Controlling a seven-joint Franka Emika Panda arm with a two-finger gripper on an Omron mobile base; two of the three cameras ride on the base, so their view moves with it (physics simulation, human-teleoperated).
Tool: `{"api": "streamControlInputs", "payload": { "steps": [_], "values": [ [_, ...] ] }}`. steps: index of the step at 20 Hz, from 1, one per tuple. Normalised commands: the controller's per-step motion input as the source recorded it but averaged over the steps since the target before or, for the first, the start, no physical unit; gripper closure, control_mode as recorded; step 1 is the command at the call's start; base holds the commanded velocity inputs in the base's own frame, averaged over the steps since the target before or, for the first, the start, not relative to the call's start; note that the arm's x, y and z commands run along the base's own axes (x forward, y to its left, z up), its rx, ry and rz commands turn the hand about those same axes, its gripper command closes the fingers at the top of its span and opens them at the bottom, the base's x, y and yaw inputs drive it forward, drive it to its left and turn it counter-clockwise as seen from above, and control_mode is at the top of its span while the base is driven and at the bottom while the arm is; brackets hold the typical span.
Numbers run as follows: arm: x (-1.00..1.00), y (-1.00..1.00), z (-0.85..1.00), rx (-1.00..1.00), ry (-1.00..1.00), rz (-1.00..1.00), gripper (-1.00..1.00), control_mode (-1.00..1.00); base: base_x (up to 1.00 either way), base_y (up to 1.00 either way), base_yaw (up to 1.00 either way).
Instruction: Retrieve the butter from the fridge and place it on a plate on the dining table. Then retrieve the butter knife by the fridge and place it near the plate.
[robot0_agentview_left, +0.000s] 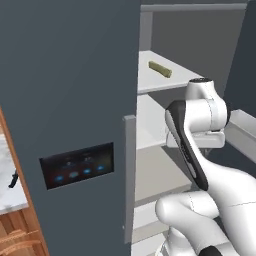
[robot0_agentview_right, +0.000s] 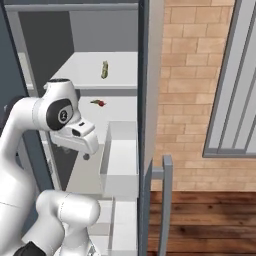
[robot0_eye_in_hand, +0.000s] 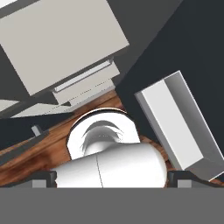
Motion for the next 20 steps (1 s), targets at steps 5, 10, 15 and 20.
{"api": "streamControlInputs", "payload": {
  "steps": [5,10,15,20],
  "values": [
    [0.0,0.0,0.0,0.0,0.0,0.0,-1.0,1.0,0.61,-0.22,0.02],
    [0.0,0.0,0.0,0.0,0.0,0.0,-1.0,1.0,0.67,-0.3,0.04],
    [0.16,-0.09,0.0,0.01,0.0,0.01,-1.0,-1.0,0.06,-0.07,0.02],
    [0.24,-0.03,0.0,0.0,0.0,0.01,-1.0,-1.0,0.0,0.0,0.0]
  ]
}}
